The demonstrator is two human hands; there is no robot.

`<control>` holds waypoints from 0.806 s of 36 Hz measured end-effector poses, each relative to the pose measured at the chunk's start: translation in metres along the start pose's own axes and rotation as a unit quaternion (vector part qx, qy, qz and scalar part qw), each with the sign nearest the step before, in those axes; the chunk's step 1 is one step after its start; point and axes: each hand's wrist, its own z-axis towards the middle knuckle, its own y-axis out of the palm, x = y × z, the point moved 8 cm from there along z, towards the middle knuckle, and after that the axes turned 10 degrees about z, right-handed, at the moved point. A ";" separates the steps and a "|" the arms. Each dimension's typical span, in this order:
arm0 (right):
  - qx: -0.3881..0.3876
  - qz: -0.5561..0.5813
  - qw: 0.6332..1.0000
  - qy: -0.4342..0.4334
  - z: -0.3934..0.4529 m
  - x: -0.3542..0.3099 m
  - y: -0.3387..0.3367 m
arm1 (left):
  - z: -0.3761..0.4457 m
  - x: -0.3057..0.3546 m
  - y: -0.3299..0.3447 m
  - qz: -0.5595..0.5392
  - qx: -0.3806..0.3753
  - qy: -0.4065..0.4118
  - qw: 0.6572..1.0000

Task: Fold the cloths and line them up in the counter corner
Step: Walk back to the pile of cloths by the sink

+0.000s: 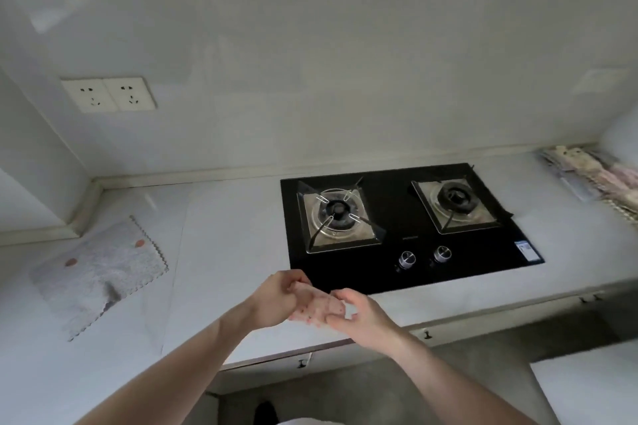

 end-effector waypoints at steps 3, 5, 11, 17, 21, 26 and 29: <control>0.023 0.007 1.000 -0.008 -0.026 0.006 -0.053 | 0.020 0.046 0.028 -0.006 -0.027 0.028 0.999; 0.040 0.037 0.999 -0.002 -0.044 0.015 -0.088 | 0.032 0.073 0.046 -0.018 -0.035 0.040 0.998; 0.074 0.145 0.987 0.000 -0.097 0.046 -0.183 | 0.064 0.148 0.110 0.013 -0.052 0.043 0.998; 0.112 0.148 0.983 -0.002 -0.131 0.078 -0.267 | 0.091 0.225 0.159 0.023 -0.019 0.055 0.998; 0.141 0.143 0.980 -0.006 -0.147 0.090 -0.317 | 0.112 0.269 0.182 0.039 -0.007 0.044 0.998; 0.194 0.153 0.969 -0.005 -0.155 0.108 -0.381 | 0.151 0.321 0.210 0.055 -0.022 0.062 0.996; 0.239 0.146 0.960 0.006 -0.152 0.125 -0.420 | 0.183 0.349 0.226 0.084 -0.038 0.066 0.994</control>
